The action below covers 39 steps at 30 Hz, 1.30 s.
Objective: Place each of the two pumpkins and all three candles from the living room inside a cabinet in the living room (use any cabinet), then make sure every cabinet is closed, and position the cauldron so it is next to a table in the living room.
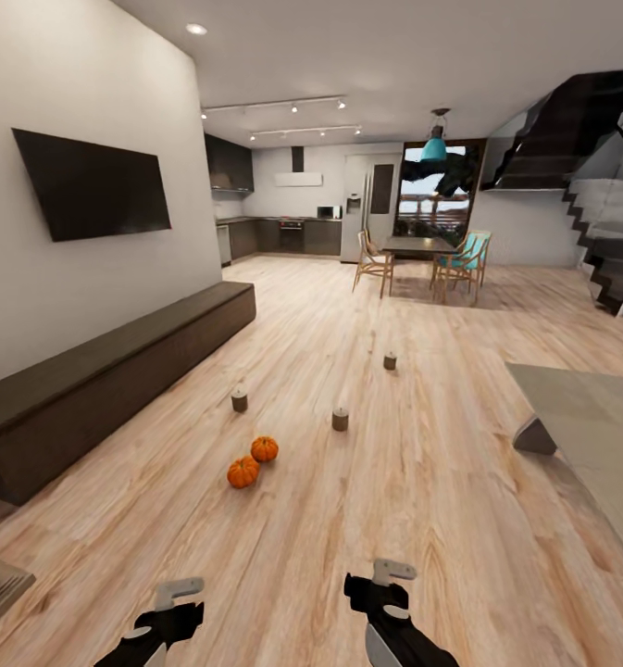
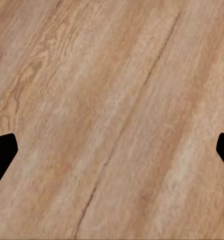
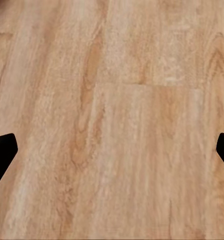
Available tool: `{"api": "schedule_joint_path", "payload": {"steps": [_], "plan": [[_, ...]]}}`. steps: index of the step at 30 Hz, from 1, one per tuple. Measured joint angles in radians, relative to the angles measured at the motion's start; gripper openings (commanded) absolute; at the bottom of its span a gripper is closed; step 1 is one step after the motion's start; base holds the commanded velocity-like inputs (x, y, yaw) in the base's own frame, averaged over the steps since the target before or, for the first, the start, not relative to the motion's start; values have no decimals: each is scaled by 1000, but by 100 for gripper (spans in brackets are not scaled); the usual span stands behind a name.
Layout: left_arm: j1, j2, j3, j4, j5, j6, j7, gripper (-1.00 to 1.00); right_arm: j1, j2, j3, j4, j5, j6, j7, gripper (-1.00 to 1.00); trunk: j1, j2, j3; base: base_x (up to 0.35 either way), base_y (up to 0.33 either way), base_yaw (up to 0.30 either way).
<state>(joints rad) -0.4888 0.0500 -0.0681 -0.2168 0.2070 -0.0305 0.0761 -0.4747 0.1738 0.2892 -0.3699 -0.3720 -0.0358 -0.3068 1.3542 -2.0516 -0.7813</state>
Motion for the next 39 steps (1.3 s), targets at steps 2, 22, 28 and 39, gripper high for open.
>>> {"api": "schedule_joint_path", "payload": {"steps": [2,22,28,39], "plan": [[0,0,0,0,1,0,1,100,0,-1,0,20,0,-24,-1,100,0,0,0,342,0,-108],[0,0,0,0,1,0,1,100,0,-3,0,30,1,-39,-1,100,0,0,0,333,-56,-82],[0,0,0,0,1,0,1,100,0,-3,0,30,1,-38,-1,100,0,0,0,293,-197,-76],[0,-1,0,0,0,0,1,100,0,-3,0,30,1,-37,-1,100,0,0,0,260,-228,-268]]}}
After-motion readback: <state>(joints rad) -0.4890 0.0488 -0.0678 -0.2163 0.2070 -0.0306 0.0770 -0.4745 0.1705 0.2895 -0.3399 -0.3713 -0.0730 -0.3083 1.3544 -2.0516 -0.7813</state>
